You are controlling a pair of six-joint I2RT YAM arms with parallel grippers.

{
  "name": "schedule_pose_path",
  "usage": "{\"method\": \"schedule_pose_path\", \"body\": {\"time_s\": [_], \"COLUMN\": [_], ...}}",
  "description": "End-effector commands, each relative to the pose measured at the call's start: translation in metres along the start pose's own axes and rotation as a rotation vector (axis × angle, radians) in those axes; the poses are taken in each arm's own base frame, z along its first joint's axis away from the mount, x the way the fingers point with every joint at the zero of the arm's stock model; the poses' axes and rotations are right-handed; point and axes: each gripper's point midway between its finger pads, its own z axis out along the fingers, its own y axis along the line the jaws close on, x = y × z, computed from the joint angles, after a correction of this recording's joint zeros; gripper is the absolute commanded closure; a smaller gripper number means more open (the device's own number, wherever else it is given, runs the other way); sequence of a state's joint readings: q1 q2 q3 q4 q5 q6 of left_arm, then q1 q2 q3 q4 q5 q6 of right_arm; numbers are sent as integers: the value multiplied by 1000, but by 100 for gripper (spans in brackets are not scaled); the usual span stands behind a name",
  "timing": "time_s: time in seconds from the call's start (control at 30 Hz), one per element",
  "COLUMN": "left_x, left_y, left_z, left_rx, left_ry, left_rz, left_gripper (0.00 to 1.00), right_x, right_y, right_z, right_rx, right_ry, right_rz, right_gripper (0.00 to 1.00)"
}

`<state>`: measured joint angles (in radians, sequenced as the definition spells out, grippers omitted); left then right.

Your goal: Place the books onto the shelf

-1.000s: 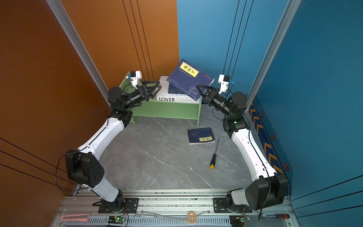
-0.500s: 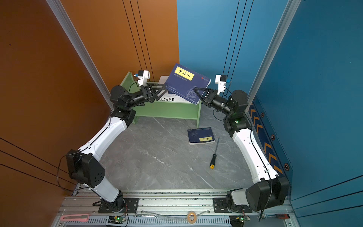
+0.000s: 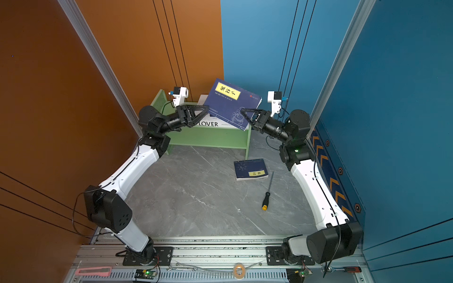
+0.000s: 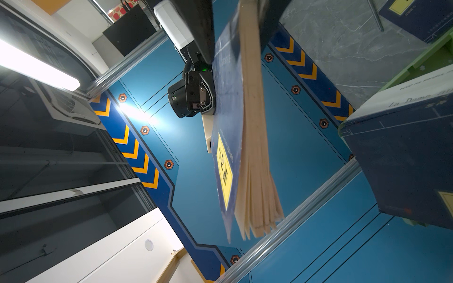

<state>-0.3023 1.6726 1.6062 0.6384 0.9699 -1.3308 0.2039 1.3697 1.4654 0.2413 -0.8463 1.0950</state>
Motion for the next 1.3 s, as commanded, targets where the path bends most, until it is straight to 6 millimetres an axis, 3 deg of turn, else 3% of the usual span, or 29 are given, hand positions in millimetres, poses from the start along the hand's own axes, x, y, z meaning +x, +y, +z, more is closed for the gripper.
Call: {"method": "schedule_pose_path", "body": {"time_s": [0.0,0.2,0.23,0.3,0.4,0.57,0.77,1.27], "left_x": [-3,-9,-11,-17,-28,-48,-57,-66], "left_y": [-18,-10,-7,-1,4,27,50,97], "left_z": [4,1,0,-3,-4,-7,4,26], "left_rx": [39,0,-18,-61,-110,-212,-306,-394], "left_ry": [4,-48,-67,-118,-195,-337,-402,-436], "left_rz": [67,79,83,95,99,58,23,-55], "left_gripper": [84,99,100,100,100,100,100,100], "right_x": [-4,-14,-17,-22,-28,-39,-46,-55], "right_y": [18,8,5,-6,-23,-53,-73,-108], "right_z": [1,1,0,-1,-9,-38,-61,-28], "right_rx": [-37,-1,11,56,164,462,705,829], "right_ry": [1,-35,-50,-87,-145,-278,-392,-373], "right_rz": [-65,-50,-47,-35,-58,-191,-338,-438], "right_gripper": [91,87,81,54,31,17,8,4]}}
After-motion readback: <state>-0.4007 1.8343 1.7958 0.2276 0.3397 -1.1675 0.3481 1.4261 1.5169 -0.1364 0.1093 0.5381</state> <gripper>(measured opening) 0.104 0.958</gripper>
